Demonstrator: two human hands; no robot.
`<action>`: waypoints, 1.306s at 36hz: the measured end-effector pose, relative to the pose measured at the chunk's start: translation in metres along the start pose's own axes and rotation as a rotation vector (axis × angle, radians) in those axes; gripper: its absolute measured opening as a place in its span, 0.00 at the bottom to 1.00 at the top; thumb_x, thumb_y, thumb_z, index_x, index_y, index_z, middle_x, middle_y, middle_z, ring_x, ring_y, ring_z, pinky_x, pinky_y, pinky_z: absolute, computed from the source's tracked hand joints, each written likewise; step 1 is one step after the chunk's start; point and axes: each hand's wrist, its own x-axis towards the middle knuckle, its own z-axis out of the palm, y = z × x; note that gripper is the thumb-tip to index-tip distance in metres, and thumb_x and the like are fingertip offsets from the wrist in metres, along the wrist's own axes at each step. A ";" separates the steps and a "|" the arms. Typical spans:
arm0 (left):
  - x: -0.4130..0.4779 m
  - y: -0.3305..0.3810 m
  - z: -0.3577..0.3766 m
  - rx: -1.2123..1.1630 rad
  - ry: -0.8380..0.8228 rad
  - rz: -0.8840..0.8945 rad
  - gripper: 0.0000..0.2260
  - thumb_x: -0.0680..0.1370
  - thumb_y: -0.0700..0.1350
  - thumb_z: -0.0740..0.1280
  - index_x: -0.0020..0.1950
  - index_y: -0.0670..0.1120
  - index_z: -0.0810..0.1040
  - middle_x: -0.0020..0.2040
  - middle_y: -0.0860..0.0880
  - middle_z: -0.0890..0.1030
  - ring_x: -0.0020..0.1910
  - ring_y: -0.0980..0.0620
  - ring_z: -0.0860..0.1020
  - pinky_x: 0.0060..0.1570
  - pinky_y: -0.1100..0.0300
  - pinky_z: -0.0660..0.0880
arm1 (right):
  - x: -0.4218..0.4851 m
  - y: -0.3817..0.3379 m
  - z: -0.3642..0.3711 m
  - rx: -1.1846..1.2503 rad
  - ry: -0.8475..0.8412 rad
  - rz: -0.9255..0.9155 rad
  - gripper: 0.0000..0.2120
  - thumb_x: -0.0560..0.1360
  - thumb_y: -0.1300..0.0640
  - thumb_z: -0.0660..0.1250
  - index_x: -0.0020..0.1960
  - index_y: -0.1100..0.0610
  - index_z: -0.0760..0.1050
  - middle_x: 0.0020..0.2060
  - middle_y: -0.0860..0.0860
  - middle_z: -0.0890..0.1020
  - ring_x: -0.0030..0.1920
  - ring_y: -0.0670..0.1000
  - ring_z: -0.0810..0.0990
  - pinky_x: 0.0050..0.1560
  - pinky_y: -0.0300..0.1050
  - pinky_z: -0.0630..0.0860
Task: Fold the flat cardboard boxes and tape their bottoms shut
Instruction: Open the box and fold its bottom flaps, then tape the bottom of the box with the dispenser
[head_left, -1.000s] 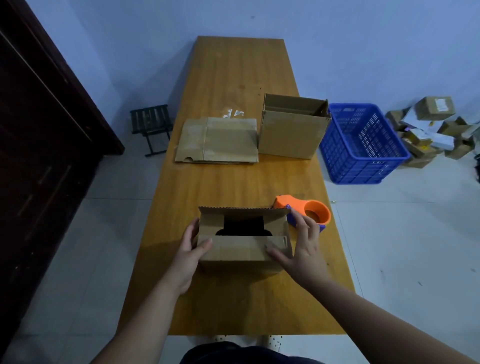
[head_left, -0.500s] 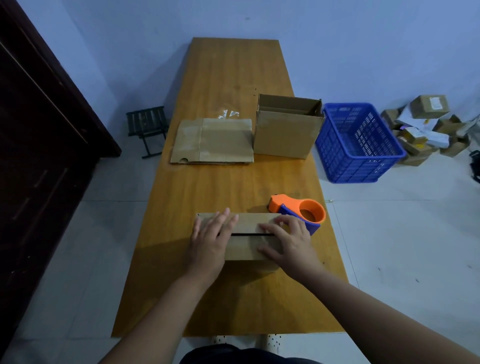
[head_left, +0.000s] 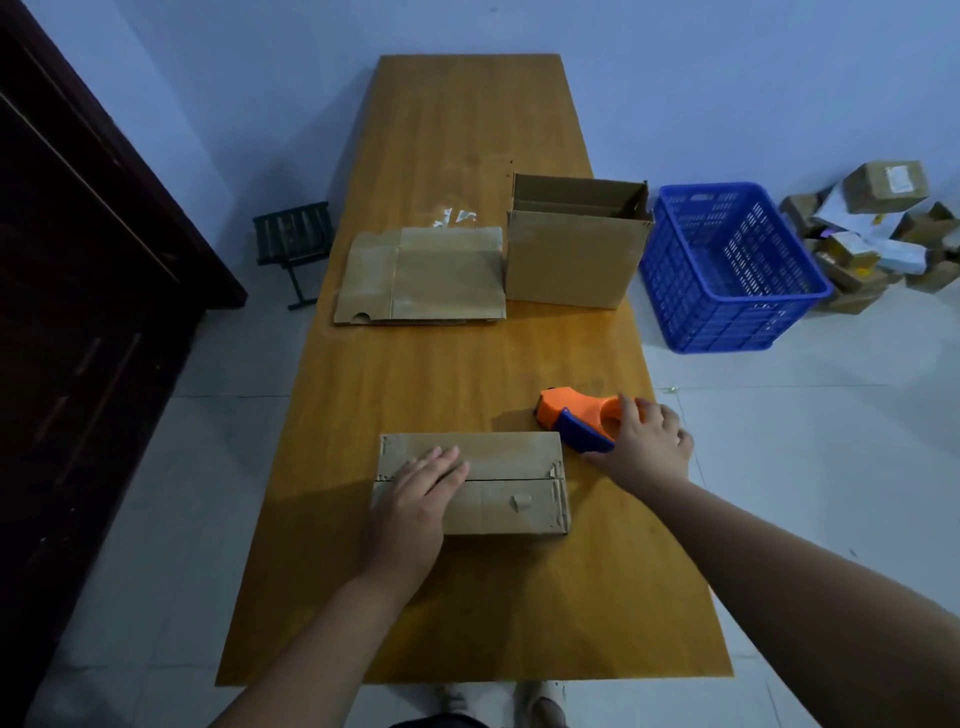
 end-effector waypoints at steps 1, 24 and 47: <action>0.000 0.000 0.000 -0.003 -0.004 -0.002 0.20 0.75 0.36 0.53 0.58 0.43 0.81 0.58 0.45 0.81 0.58 0.44 0.79 0.60 0.46 0.65 | 0.008 -0.001 -0.002 -0.038 -0.039 0.000 0.48 0.67 0.34 0.69 0.77 0.52 0.50 0.75 0.53 0.58 0.75 0.59 0.53 0.71 0.60 0.55; 0.000 -0.006 0.011 0.015 0.063 0.004 0.20 0.75 0.37 0.53 0.57 0.42 0.81 0.57 0.44 0.81 0.57 0.45 0.79 0.60 0.42 0.68 | 0.076 -0.022 -0.009 -0.057 -0.453 0.019 0.41 0.65 0.42 0.75 0.71 0.49 0.60 0.68 0.57 0.63 0.66 0.62 0.65 0.55 0.56 0.74; 0.046 -0.004 -0.025 -1.281 -0.298 -0.641 0.39 0.56 0.83 0.54 0.46 0.55 0.85 0.49 0.52 0.84 0.52 0.54 0.81 0.55 0.59 0.75 | -0.001 -0.068 -0.087 0.999 -1.471 -0.621 0.23 0.69 0.49 0.74 0.60 0.54 0.72 0.52 0.52 0.80 0.51 0.50 0.80 0.51 0.42 0.78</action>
